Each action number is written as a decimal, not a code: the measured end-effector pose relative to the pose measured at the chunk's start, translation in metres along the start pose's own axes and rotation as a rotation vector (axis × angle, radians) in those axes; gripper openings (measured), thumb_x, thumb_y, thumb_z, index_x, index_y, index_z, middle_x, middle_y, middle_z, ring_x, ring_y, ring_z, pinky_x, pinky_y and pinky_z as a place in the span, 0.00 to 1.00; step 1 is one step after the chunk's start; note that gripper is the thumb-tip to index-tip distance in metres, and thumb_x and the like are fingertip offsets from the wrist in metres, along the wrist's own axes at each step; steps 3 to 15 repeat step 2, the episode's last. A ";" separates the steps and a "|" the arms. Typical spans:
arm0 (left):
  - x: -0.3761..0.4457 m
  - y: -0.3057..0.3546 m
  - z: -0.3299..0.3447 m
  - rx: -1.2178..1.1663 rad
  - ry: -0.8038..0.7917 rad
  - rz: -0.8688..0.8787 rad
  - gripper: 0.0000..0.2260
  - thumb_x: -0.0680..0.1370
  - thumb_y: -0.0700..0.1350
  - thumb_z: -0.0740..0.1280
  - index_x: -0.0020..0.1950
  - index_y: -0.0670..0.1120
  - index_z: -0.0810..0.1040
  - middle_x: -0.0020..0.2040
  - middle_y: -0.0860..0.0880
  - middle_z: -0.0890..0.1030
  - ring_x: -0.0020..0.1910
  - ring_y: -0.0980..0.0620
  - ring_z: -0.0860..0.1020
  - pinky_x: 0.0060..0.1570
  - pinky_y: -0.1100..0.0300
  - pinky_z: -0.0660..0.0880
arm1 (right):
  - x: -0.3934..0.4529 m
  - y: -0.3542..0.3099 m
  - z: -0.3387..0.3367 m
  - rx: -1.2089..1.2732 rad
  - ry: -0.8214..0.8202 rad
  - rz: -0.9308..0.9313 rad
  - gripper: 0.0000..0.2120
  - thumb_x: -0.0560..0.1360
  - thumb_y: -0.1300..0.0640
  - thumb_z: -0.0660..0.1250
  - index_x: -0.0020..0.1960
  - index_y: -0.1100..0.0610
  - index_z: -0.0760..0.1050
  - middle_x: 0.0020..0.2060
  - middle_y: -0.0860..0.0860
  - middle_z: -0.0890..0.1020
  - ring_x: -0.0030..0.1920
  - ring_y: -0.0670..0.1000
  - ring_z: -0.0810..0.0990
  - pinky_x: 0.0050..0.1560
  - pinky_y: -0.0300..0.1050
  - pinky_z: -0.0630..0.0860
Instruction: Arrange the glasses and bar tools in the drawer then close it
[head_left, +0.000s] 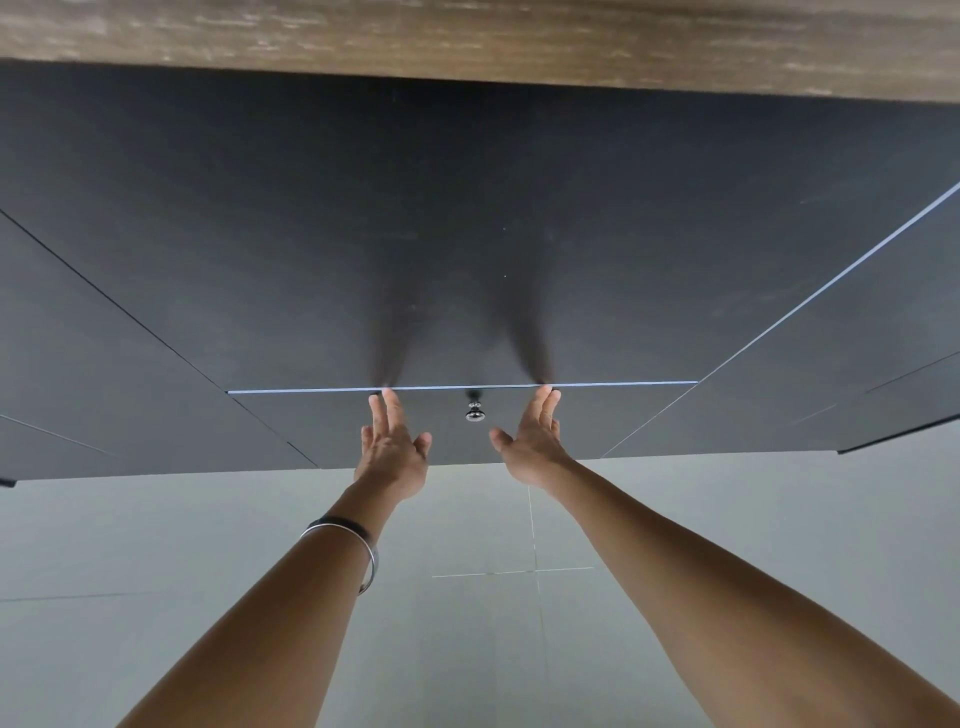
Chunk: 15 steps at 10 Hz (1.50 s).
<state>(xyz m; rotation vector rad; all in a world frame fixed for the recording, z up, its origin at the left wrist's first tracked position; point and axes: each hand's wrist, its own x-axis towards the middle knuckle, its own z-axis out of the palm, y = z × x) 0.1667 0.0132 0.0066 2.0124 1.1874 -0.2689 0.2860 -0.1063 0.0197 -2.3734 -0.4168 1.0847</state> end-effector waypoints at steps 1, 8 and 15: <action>-0.010 0.001 -0.005 0.032 -0.013 -0.014 0.32 0.83 0.50 0.53 0.78 0.47 0.36 0.79 0.50 0.36 0.78 0.41 0.46 0.74 0.47 0.53 | -0.008 -0.002 -0.009 -0.043 -0.020 -0.002 0.38 0.81 0.50 0.56 0.76 0.57 0.30 0.77 0.52 0.33 0.78 0.60 0.40 0.77 0.53 0.43; -0.029 0.000 -0.010 0.041 0.011 0.004 0.32 0.83 0.51 0.53 0.78 0.47 0.36 0.79 0.50 0.36 0.78 0.43 0.44 0.74 0.48 0.54 | -0.024 -0.003 -0.017 -0.044 -0.028 -0.016 0.38 0.81 0.50 0.55 0.76 0.58 0.31 0.77 0.52 0.33 0.78 0.61 0.40 0.77 0.53 0.44; -0.029 0.000 -0.010 0.041 0.011 0.004 0.32 0.83 0.51 0.53 0.78 0.47 0.36 0.79 0.50 0.36 0.78 0.43 0.44 0.74 0.48 0.54 | -0.024 -0.003 -0.017 -0.044 -0.028 -0.016 0.38 0.81 0.50 0.55 0.76 0.58 0.31 0.77 0.52 0.33 0.78 0.61 0.40 0.77 0.53 0.44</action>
